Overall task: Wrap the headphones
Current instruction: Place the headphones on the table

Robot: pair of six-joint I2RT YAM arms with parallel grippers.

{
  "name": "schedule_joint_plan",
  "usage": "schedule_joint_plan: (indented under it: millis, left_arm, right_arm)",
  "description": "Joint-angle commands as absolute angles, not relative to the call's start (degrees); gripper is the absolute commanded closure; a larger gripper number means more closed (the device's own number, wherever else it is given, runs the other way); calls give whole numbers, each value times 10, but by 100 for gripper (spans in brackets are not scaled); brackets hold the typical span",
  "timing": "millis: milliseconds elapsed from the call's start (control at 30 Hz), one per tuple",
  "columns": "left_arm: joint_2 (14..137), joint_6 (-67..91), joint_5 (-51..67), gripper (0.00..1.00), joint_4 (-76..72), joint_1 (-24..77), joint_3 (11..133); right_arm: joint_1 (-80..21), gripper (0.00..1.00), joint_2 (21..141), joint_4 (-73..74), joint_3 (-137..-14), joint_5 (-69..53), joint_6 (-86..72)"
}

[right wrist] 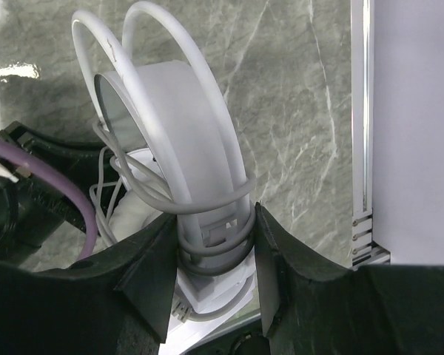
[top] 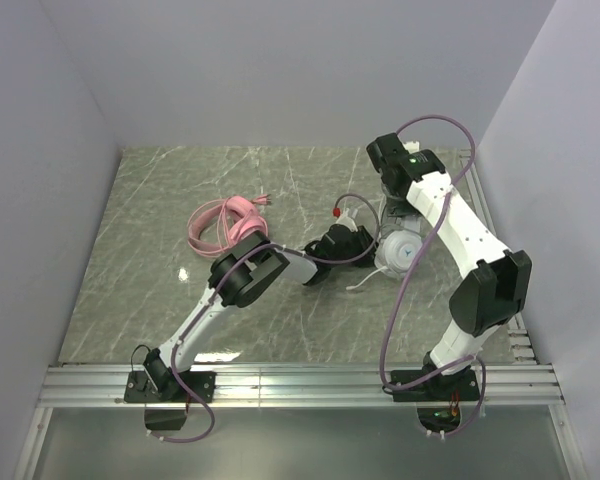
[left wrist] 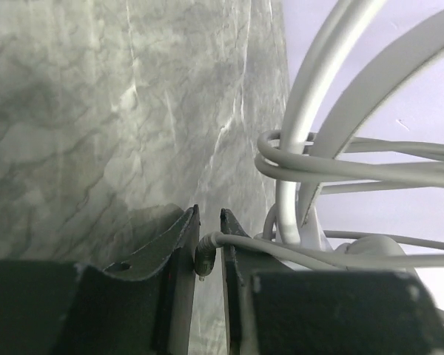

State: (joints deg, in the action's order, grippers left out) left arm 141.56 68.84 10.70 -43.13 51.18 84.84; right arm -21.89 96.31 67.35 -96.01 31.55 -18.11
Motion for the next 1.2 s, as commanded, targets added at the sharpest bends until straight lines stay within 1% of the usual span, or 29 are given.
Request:
schedule_joint_plan:
  millis: [0,200,367,533,633,900,1167]
  left_arm:
    - [1441,675,109,76,-390,513,874]
    - [1462,696,119,76,-404,513,891]
    - [1473,693,125,73,-391,509,906]
    - [1471,679,131,72,-371,498,904]
    - [1484,685,156,72,-373,488,911]
    - [1509,685,217,72,-367,472,948]
    - [1529,667,253,72,-333,460,989]
  right_arm:
    - [-222,88,961,694,-1001,290,-179]
    - [-226,89,975,697,-1035,265,-193]
    - [-242,91,972,691,-1027,264,-187]
    - [-243,96,947,652,-982,264,-183]
    - [-243,100,926,629,-953,268,-174]
    - [-252,100,858,551,-840,280,-158]
    - [-300,100,802,502,-781,303,-151]
